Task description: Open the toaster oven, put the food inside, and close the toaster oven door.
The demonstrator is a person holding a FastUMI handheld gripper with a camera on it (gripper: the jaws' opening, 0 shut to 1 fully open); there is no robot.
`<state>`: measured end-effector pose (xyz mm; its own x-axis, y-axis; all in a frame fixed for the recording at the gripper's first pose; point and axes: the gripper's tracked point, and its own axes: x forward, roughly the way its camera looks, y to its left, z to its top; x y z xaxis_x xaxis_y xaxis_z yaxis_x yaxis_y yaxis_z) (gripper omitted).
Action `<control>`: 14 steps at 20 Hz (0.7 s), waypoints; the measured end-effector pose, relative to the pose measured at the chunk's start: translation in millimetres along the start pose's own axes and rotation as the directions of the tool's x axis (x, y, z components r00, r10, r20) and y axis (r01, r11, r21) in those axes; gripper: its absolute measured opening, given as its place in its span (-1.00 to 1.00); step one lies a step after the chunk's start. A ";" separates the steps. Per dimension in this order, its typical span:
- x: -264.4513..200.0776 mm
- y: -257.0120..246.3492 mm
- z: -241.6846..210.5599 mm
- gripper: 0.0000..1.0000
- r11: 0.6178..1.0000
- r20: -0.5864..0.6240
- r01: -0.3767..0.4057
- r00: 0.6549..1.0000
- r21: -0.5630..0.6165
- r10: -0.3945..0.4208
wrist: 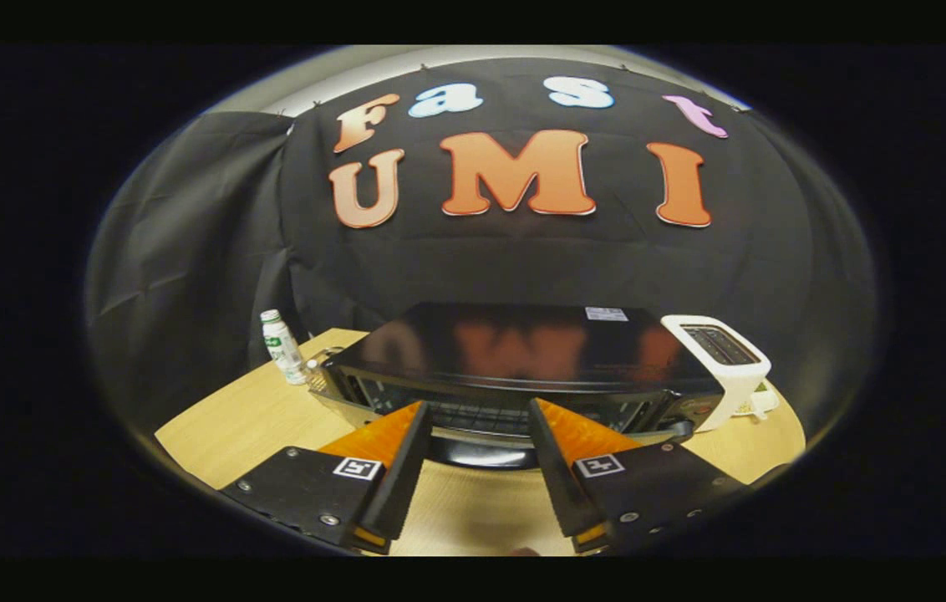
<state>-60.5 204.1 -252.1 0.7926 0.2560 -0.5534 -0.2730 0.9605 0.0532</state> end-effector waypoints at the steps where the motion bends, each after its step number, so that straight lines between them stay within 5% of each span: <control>1: -7.6 3.0 -6.3 0.39 1.000 -0.019 -0.019 1.000 0.003 0.019; 9: -46.3 26.9 -86.6 0.39 0.977 -0.230 -0.136 0.958 0.161 0.171; 14: -35.8 17.9 -130.7 0.37 0.991 -0.342 -0.085 0.933 0.105 0.116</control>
<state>-165.0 197.9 -340.0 0.5211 0.3131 -0.7940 -0.2808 0.9414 0.1869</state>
